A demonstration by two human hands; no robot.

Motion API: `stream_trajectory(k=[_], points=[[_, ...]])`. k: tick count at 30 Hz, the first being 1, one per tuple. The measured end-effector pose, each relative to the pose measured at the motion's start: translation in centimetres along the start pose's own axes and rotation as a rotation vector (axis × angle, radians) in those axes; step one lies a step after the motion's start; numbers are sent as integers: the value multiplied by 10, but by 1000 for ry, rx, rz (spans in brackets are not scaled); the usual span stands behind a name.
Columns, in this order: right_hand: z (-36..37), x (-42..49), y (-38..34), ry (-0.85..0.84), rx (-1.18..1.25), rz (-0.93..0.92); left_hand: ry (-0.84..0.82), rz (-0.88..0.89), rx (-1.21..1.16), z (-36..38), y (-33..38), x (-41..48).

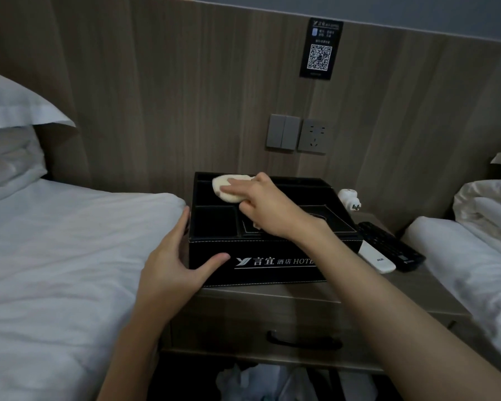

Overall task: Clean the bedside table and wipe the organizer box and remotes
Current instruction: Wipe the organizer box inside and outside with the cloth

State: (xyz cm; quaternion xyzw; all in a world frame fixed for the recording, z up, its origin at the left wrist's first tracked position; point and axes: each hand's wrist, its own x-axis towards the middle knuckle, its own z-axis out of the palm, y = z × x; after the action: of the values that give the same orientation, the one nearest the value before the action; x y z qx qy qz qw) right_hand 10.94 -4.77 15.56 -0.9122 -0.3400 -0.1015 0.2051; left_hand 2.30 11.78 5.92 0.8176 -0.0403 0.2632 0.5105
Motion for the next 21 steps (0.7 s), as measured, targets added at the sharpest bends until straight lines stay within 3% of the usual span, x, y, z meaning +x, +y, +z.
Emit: stream_trajectory(k=[10,12,17,21], points=[[-16,-73,-37,-101,-61,-101,18,28,42,2,-4,-2],[-26,-73,-39,-68,-23,-120,6,32,25,2,-4,-1],[-37,-37,-40,248,-24,-146,-11,35,-20,-2,-4,-2],[-12,11,-41,160,-65,-138,-17,38,-34,-6,0,-2]])
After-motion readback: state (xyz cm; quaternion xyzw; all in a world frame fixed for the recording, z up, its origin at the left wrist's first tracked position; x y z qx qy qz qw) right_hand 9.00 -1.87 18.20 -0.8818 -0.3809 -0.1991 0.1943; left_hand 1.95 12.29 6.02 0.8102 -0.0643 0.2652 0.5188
